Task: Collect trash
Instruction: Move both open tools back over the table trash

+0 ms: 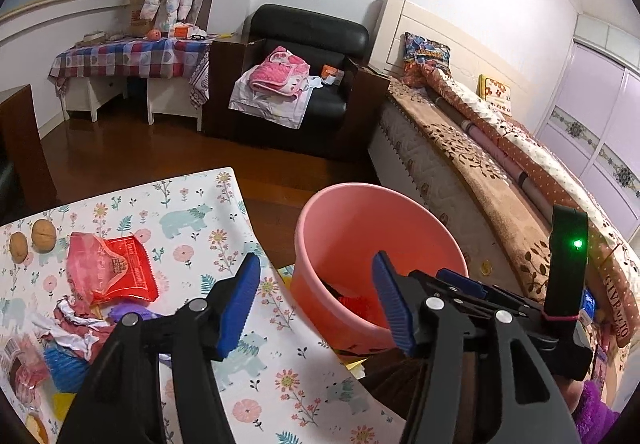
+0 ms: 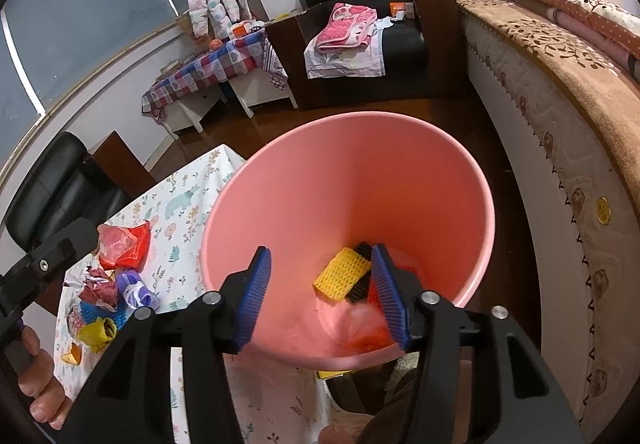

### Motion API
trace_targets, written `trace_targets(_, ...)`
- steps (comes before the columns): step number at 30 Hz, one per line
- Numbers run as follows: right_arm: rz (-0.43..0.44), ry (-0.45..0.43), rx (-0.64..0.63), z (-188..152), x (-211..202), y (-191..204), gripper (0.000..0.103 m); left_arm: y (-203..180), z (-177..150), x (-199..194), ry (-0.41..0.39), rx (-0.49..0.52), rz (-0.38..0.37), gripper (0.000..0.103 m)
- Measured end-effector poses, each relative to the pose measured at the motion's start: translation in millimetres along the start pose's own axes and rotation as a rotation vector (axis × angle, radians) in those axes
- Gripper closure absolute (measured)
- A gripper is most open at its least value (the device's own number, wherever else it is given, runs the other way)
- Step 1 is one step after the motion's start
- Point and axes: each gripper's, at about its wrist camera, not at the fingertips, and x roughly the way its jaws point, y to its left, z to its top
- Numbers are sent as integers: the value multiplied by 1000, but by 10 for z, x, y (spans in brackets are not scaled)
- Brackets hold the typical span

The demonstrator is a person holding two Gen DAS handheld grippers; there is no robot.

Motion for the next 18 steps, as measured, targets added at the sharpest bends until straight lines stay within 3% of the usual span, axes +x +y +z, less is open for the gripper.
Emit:
trace_targets(9, 4, -83, -116, -26, -160, 358, 50, 221, -71, -254, -37, -8, 52, 45)
trace_targets(18, 74, -60, -174, -120, -141, 693, 50, 639, -218, -684, -81, -40, 176, 45)
